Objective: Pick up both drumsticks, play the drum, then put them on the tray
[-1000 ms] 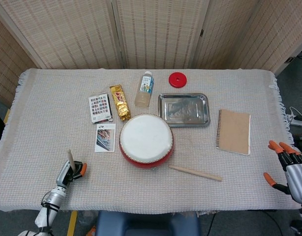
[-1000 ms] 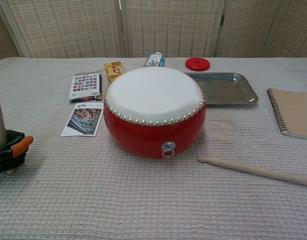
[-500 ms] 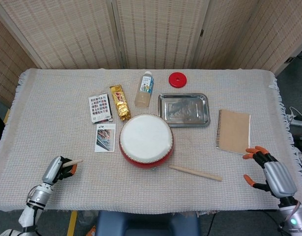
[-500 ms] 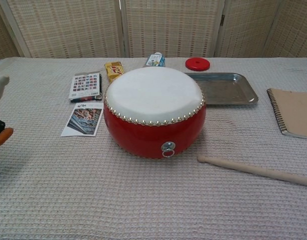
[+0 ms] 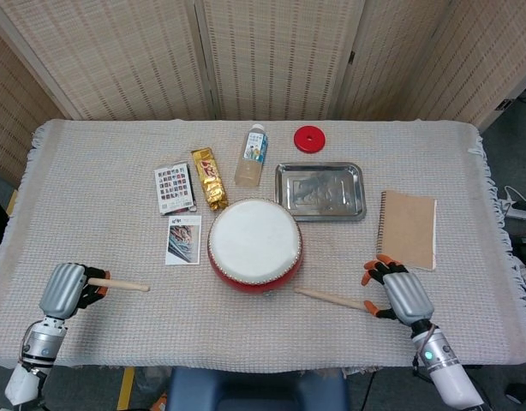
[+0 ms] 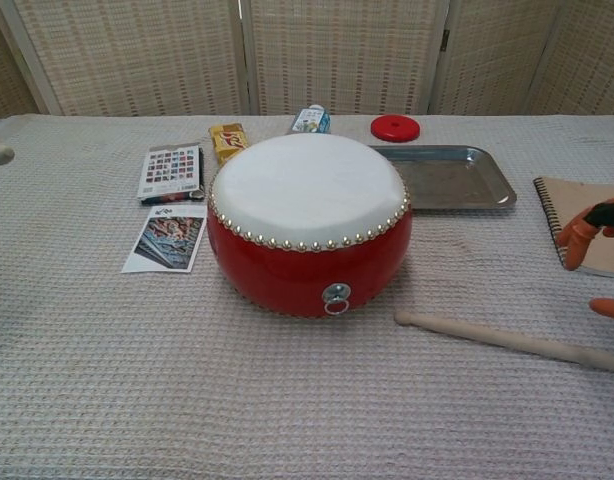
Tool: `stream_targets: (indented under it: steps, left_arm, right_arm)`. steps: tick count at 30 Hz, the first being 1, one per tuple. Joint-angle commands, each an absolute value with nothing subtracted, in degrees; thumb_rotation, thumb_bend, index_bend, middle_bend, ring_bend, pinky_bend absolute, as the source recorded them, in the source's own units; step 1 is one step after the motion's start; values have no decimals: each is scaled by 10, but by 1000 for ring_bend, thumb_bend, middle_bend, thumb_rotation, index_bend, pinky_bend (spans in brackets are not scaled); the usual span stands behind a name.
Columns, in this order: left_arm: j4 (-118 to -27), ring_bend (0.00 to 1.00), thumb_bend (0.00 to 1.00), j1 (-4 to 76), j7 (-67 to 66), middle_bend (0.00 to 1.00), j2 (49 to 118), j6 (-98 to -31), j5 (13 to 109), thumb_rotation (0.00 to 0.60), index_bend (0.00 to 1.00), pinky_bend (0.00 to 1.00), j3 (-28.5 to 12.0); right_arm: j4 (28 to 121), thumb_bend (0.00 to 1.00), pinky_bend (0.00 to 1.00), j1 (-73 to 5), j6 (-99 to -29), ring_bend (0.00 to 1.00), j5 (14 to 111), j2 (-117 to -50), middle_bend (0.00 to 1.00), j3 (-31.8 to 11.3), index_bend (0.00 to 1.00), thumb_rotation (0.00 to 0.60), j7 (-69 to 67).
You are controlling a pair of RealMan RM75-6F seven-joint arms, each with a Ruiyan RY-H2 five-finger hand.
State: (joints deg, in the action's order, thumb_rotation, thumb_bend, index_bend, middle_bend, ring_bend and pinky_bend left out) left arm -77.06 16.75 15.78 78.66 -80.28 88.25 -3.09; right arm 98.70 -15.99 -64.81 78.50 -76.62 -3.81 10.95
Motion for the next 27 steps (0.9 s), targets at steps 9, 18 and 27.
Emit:
stream_targets:
  steps: [9,18,27]
  left_arm:
    - [-786,1000,632,166,152,1000,772,-793,887,600,1000,1000,-21]
    - [-778,1000,633,170,164,1000,779,-778,894,600,1000,1000,-10]
    - [-772,1000,631,170,179,1000,779,-774,892,600,1000,1000,-9]
  right_arm:
    - [911,256,109,-227,-601,46,721,-916,250,-52,455,600,241]
    - [862,283,109,-234,-621,40,721,-964,250,-49,467,600,260]
    - [841,294,109,-237,-620,39,725,-972,250,-33,479,600,261]
